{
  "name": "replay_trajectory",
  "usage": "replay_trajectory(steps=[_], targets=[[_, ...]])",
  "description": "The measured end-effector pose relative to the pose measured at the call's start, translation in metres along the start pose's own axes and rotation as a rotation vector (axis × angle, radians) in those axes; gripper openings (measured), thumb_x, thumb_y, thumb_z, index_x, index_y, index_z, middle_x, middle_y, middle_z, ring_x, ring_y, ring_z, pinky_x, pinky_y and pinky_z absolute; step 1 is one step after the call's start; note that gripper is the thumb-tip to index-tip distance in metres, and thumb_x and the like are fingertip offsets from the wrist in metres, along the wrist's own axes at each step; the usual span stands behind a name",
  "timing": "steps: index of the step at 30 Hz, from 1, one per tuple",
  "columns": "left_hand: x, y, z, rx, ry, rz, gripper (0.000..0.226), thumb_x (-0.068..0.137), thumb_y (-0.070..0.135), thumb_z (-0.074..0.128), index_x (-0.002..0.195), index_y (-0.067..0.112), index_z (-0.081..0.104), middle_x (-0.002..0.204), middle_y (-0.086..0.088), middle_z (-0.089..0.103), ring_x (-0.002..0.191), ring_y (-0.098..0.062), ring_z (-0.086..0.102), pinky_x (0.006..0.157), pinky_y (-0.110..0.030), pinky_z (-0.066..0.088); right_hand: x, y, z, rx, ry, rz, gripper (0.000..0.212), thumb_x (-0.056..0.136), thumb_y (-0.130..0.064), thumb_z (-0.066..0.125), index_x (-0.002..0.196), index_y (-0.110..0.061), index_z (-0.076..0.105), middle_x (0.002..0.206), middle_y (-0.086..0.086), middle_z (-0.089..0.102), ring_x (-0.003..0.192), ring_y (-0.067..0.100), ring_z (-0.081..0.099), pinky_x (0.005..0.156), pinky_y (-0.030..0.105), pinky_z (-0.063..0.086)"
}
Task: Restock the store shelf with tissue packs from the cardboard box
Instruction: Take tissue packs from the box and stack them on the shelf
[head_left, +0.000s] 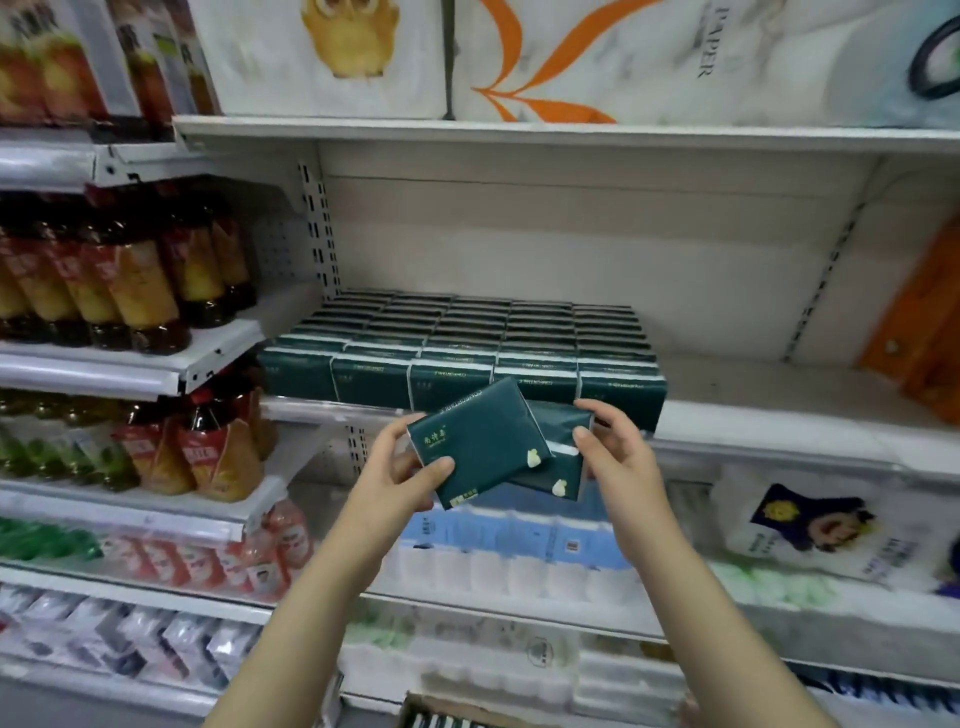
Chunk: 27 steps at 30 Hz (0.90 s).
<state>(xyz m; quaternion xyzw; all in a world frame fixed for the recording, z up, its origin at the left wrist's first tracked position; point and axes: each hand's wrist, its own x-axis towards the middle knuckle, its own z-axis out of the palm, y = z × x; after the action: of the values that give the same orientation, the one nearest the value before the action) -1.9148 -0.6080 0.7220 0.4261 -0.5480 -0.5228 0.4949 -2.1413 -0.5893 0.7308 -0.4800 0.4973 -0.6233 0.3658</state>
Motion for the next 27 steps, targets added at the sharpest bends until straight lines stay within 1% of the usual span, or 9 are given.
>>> replay_trajectory(steps=[2, 4, 6, 10, 13, 16, 20, 23, 27], targets=[[0.011, 0.009, 0.004, 0.016, -0.046, 0.029, 0.042, 0.091, 0.013, 0.064, 0.123, 0.034, 0.047, 0.104, 0.010, 0.073, 0.098, -0.013, 0.068, 0.074, -0.030, 0.051, 0.004, -0.008, -0.005, 0.018, 0.040, -0.016, 0.026, 0.096, -0.009, 0.056, 0.112, -0.028, 0.064, 0.098, 0.015, 0.063, 0.083, 0.008, 0.058, 0.073, 0.018, 0.047], [0.023, 0.019, 0.011, 0.036, -0.086, 0.045, 0.043, 0.091, 0.013, 0.065, 0.124, 0.033, 0.046, 0.107, 0.006, 0.072, 0.099, -0.018, 0.066, 0.072, -0.031, 0.051, 0.008, -0.016, -0.012, 0.039, 0.084, -0.034, 0.026, 0.097, -0.006, 0.055, 0.110, -0.026, 0.064, 0.092, 0.002, 0.067, 0.077, 0.005, 0.059, 0.066, 0.016, 0.047], [0.035, 0.031, 0.022, 0.053, -0.123, 0.082, 0.045, 0.091, 0.014, 0.066, 0.127, 0.032, 0.045, 0.112, 0.004, 0.069, 0.101, -0.020, 0.065, 0.071, -0.030, 0.053, 0.014, -0.025, -0.022, 0.060, 0.122, -0.053, 0.025, 0.097, -0.005, 0.054, 0.110, -0.024, 0.064, 0.089, -0.007, 0.071, 0.076, 0.007, 0.063, 0.064, 0.021, 0.049], [0.059, 0.058, 0.046, 0.099, -0.157, 0.163, 0.048, 0.090, 0.014, 0.066, 0.129, 0.033, 0.045, 0.113, 0.006, 0.066, 0.094, -0.012, 0.068, 0.063, -0.023, 0.053, 0.034, -0.040, -0.042, 0.083, 0.173, -0.091, 0.025, 0.097, -0.004, 0.054, 0.109, -0.023, 0.064, 0.091, -0.006, 0.074, 0.082, 0.013, 0.068, 0.068, 0.030, 0.056], [0.080, 0.067, 0.066, 0.103, -0.170, 0.187, 0.050, 0.090, 0.013, 0.066, 0.131, 0.030, 0.044, 0.117, 0.005, 0.064, 0.094, -0.016, 0.069, 0.070, -0.033, 0.059, 0.053, -0.044, -0.057, 0.085, 0.196, -0.112, 0.026, 0.097, -0.004, 0.054, 0.109, -0.025, 0.064, 0.092, -0.007, 0.074, 0.084, 0.013, 0.068, 0.074, 0.036, 0.055], [0.098, 0.067, 0.088, 0.100, -0.176, 0.188, 0.052, 0.090, 0.010, 0.066, 0.132, 0.029, 0.042, 0.118, 0.004, 0.061, 0.095, -0.013, 0.066, 0.071, -0.027, 0.058, 0.074, -0.041, -0.074, 0.125, 0.215, -0.123, 0.027, 0.097, -0.002, 0.052, 0.108, -0.024, 0.063, 0.093, -0.007, 0.074, 0.087, 0.014, 0.069, 0.079, 0.038, 0.055], [0.129, 0.063, 0.115, 0.131, -0.161, 0.176, 0.052, 0.089, 0.010, 0.066, 0.131, 0.030, 0.043, 0.118, 0.006, 0.062, 0.096, -0.012, 0.066, 0.078, -0.032, 0.059, 0.107, -0.032, -0.098, 0.138, 0.208, -0.121, 0.028, 0.096, 0.002, 0.051, 0.107, -0.021, 0.062, 0.095, -0.007, 0.075, 0.086, 0.012, 0.068, 0.073, 0.031, 0.055], [0.158, 0.061, 0.134, 0.159, -0.145, 0.172, 0.052, 0.088, 0.013, 0.068, 0.130, 0.033, 0.045, 0.117, 0.007, 0.063, 0.099, -0.012, 0.066, 0.082, -0.033, 0.056, 0.138, -0.023, -0.119, 0.113, 0.218, -0.106, 0.029, 0.096, -0.001, 0.053, 0.108, -0.026, 0.061, 0.101, -0.008, 0.073, 0.090, 0.011, 0.066, 0.073, 0.027, 0.051], [0.195, 0.060, 0.156, 0.204, -0.132, 0.185, 0.050, 0.088, 0.013, 0.069, 0.126, 0.037, 0.045, 0.116, 0.005, 0.066, 0.098, -0.011, 0.067, 0.089, -0.037, 0.054, 0.187, -0.013, -0.149, 0.107, 0.309, -0.094, 0.032, 0.096, -0.003, 0.054, 0.120, -0.026, 0.052, 0.116, 0.004, 0.064, 0.105, 0.016, 0.061, 0.088, 0.031, 0.050]])
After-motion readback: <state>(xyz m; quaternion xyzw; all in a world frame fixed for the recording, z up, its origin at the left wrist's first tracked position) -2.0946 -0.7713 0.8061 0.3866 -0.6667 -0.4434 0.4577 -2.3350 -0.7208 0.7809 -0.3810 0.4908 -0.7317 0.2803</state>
